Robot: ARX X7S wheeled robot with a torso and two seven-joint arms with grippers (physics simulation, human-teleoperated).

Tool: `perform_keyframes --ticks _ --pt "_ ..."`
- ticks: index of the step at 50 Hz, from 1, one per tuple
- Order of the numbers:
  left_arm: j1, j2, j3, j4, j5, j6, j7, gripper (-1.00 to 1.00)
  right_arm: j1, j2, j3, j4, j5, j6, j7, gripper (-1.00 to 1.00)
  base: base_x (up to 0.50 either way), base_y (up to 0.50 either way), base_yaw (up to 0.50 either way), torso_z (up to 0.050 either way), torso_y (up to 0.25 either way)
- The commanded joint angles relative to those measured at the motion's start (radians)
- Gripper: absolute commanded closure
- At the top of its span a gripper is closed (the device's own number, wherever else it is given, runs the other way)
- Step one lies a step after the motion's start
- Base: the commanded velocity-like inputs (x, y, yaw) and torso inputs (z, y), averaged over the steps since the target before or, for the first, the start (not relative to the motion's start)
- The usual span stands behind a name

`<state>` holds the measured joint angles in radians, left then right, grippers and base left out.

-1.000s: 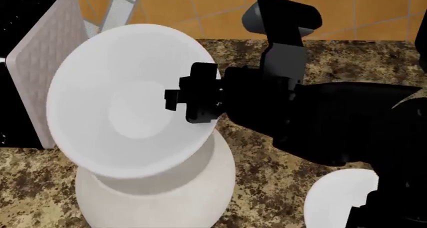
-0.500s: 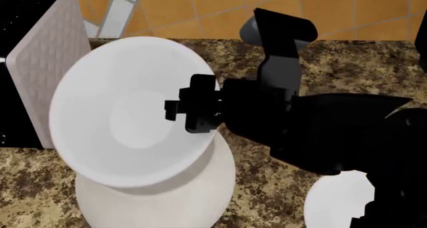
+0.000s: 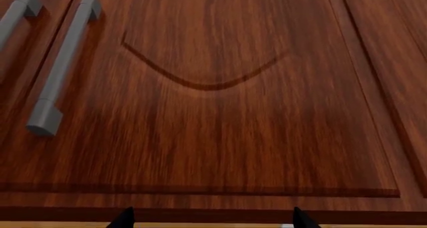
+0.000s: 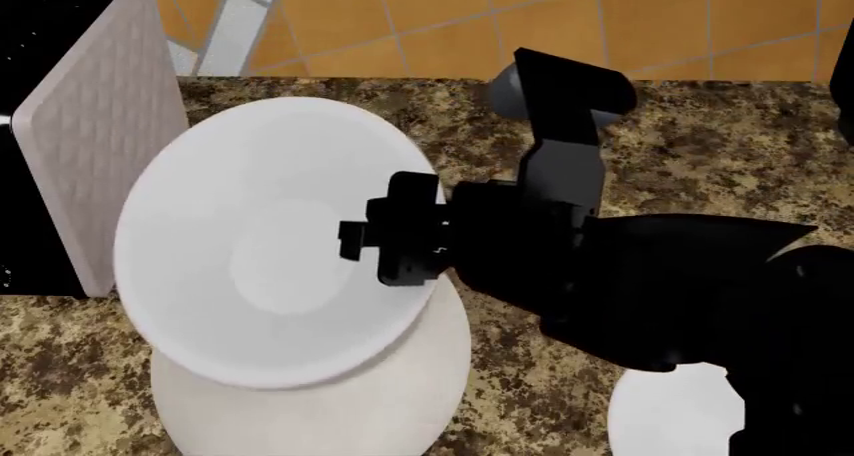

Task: Stack the bowls from largest to smallest.

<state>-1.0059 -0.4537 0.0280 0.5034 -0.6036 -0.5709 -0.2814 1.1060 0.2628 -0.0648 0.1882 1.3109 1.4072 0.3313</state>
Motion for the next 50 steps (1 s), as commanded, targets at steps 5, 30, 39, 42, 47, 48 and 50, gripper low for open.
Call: perform_keyframes --ticks 5,30,39,42,47,48,50 --pt "0.006 -0.003 -0.001 -0.006 0.002 0.011 0.001 -1.0 -0.023 0.008 -0.028 0.009 -0.014 -0.045 -0.034 1.0 0.0 0.0 0.0 0.0 0.0" --pt "-0.002 -0.002 0.01 -0.019 0.005 0.02 0.001 -1.0 -0.02 0.022 -0.054 0.013 -0.003 -0.062 -0.058 -1.0 0.0 0.0 0.0 0.0 0.0" --pt "-0.003 -0.009 0.005 -0.009 -0.005 0.012 -0.004 -1.0 0.0 0.025 -0.05 0.004 0.023 -0.048 -0.033 -1.0 0.0 0.0 0.0 0.0 0.0" --pt "-0.006 -0.008 0.005 -0.007 -0.007 0.01 -0.006 -1.0 0.025 0.025 -0.043 0.003 0.039 -0.038 -0.016 -1.0 0.0 0.0 0.0 0.0 0.0" --pt "-0.006 -0.011 0.003 -0.002 -0.012 0.008 -0.008 -1.0 0.05 0.032 -0.031 -0.008 0.064 -0.024 0.018 -1.0 0.0 0.0 0.0 0.0 0.0" --pt "-0.008 -0.011 0.002 0.0 -0.015 0.004 -0.01 -1.0 0.06 0.033 -0.023 -0.009 0.076 -0.017 0.033 -1.0 0.0 0.0 0.0 0.0 0.0" --pt "-0.009 -0.012 0.0 0.003 -0.018 0.003 -0.011 -1.0 0.082 0.037 -0.017 -0.016 0.093 -0.002 0.06 -1.0 0.0 0.0 0.0 0.0 0.0"
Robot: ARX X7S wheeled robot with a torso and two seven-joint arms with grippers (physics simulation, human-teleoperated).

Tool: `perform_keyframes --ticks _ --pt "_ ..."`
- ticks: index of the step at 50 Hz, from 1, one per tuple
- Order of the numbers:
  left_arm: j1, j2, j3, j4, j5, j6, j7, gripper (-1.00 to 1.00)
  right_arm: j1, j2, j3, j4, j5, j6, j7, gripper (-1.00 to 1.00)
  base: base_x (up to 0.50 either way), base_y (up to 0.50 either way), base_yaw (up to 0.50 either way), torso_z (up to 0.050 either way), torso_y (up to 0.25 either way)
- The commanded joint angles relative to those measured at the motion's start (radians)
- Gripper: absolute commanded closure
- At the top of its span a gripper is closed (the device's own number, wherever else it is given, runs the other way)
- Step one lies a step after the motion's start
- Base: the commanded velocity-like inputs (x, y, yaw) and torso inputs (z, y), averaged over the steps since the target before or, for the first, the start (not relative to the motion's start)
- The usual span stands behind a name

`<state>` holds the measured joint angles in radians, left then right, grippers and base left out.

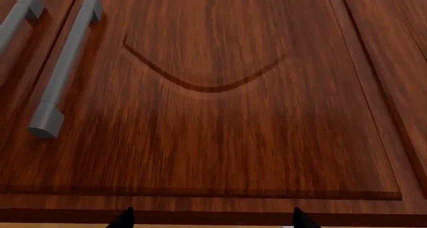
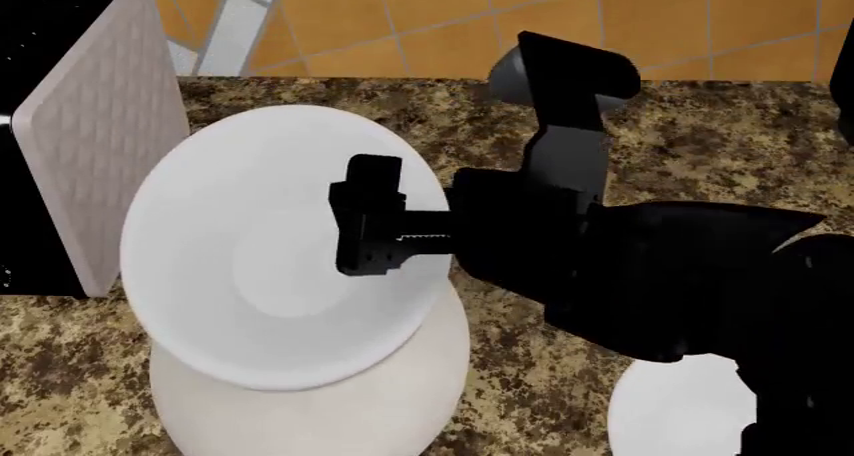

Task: Stack the bowls from largest to smallest.

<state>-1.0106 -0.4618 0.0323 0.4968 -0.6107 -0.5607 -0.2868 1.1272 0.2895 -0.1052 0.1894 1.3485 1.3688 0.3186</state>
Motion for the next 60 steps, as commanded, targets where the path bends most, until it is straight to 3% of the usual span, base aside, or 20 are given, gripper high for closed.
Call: perform_keyframes --ticks 1,11,23,41,51,60 --pt "-0.003 -0.005 -0.005 0.01 -0.012 -0.007 -0.006 -1.0 0.067 0.013 0.024 -0.02 0.063 0.043 0.085 -1.0 0.0 0.0 0.0 0.0 0.0" --pt "0.006 -0.004 -0.006 0.006 -0.013 0.001 -0.004 -1.0 0.128 0.06 0.06 -0.053 0.212 0.136 0.281 -1.0 0.0 0.0 0.0 0.0 0.0" --pt "-0.007 0.007 0.011 0.003 -0.013 0.0 -0.008 -1.0 0.132 0.187 0.056 -0.111 0.54 0.138 0.583 -1.0 0.0 0.0 0.0 0.0 0.0" --pt "0.008 0.002 -0.001 0.017 -0.028 0.003 -0.014 -1.0 0.196 0.537 -0.178 -0.261 1.041 -0.009 0.958 -1.0 0.0 0.0 0.0 0.0 0.0" --pt "0.019 0.011 0.008 0.006 -0.021 0.019 -0.01 -1.0 0.243 0.721 -0.291 -0.327 1.214 -0.058 1.066 -1.0 0.0 0.0 0.0 0.0 0.0" --pt "0.028 0.008 0.007 0.002 -0.021 0.027 -0.008 -1.0 0.202 0.785 -0.338 -0.364 1.252 -0.079 1.082 -1.0 0.0 0.0 0.0 0.0 0.0"
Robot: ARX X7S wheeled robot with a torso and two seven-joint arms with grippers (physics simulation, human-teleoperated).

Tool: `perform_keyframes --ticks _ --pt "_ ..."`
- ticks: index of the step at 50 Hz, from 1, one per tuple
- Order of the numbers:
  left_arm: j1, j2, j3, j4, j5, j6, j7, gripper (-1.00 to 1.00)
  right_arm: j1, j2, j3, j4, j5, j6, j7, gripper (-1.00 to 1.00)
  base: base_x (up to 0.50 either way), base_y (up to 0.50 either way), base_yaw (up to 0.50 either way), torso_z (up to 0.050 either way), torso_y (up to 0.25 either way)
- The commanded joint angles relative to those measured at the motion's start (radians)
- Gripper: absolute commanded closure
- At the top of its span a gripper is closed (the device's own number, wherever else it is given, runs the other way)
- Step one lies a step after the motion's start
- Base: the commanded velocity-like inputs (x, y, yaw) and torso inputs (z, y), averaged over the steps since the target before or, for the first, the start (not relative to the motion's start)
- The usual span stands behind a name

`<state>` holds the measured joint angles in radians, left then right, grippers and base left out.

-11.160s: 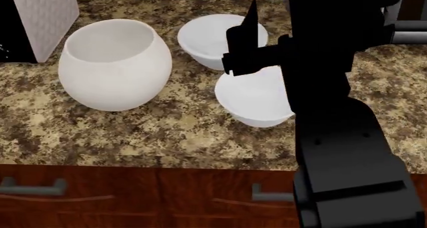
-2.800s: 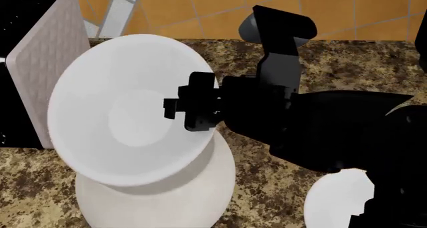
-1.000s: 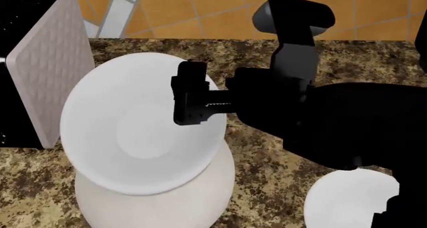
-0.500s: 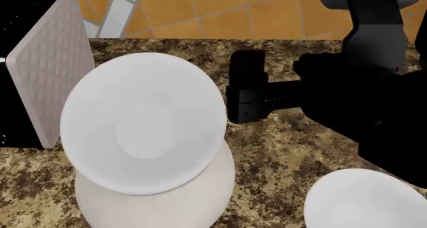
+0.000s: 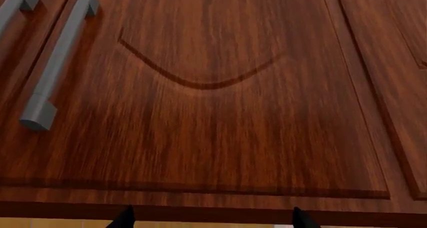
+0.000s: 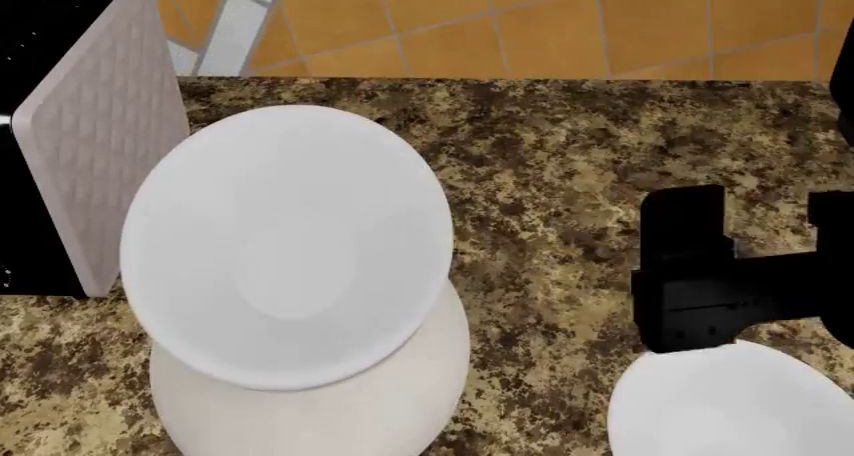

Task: Stack the bowls from largest to smallest.

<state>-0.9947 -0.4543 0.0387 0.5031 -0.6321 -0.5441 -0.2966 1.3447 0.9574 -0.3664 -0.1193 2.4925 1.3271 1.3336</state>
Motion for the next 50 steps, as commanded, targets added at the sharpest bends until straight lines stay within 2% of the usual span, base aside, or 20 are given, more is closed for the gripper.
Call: perform_keyframes --ticks 1,17,34,50 --pt "0.012 0.0 -0.001 -0.005 0.0 0.011 0.002 -1.0 -0.017 0.121 -0.082 -0.057 0.112 -0.041 0.068 -1.0 0.0 0.0 0.0 0.0 0.0" --pt "0.025 0.008 0.01 -0.012 0.007 0.03 0.005 -1.0 -0.06 0.181 -0.129 -0.14 0.156 -0.083 0.071 -1.0 0.0 0.0 0.0 0.0 0.0" --pt "0.04 0.001 -0.001 -0.003 -0.003 0.03 -0.004 -1.0 -0.119 0.088 -0.149 -0.078 0.026 -0.011 -0.008 -1.0 0.0 0.0 0.0 0.0 0.0" --pt "0.035 0.002 0.009 -0.003 -0.002 0.029 -0.009 -1.0 -0.182 0.063 -0.139 -0.086 -0.036 -0.002 -0.065 -1.0 0.0 0.0 0.0 0.0 0.0"
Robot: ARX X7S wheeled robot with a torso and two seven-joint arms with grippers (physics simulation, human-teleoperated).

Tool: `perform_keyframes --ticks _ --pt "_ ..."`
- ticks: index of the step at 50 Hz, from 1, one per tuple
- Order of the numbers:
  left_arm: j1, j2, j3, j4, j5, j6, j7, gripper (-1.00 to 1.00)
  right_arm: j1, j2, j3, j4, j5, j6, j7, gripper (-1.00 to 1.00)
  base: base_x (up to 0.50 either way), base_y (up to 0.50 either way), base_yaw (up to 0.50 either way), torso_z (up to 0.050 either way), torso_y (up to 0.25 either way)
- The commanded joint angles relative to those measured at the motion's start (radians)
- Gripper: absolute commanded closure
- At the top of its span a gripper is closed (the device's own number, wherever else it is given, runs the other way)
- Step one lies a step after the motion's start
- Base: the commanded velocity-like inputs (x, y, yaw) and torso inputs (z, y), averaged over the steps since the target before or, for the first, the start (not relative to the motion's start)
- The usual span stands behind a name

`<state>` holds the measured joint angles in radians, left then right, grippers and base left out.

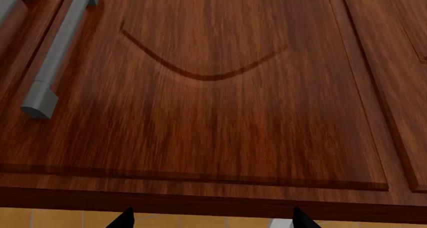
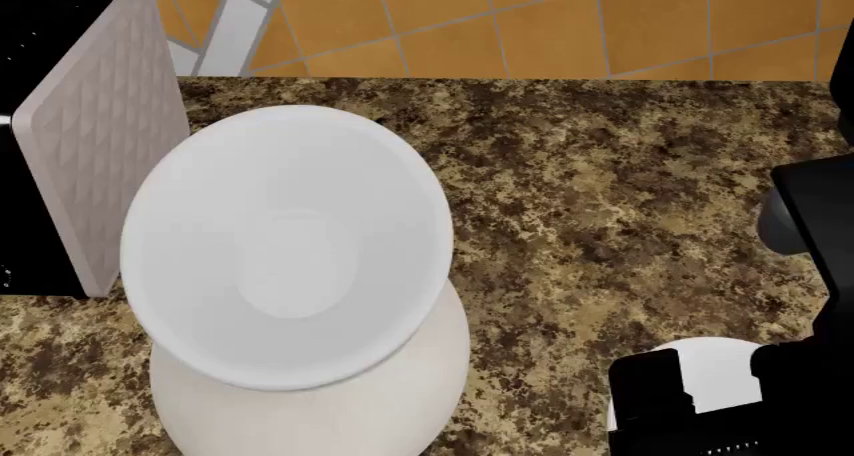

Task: Stack the bowls from largest to smallest.

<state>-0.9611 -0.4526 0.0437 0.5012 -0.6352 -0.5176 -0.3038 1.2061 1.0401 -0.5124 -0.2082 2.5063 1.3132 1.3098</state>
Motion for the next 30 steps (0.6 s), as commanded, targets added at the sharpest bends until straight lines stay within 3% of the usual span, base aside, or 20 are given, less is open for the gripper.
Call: perform_keyframes --ticks 1,30 --pt "0.002 0.0 0.004 -0.001 0.0 0.003 -0.002 -1.0 -0.045 -0.022 0.005 0.003 -0.052 0.013 -0.043 -1.0 0.0 0.0 0.0 0.0 0.0" --pt "0.026 -0.007 -0.003 -0.005 -0.001 0.022 -0.002 -1.0 -0.157 -0.105 0.005 0.043 -0.231 0.053 -0.152 -1.0 0.0 0.0 0.0 0.0 0.0"
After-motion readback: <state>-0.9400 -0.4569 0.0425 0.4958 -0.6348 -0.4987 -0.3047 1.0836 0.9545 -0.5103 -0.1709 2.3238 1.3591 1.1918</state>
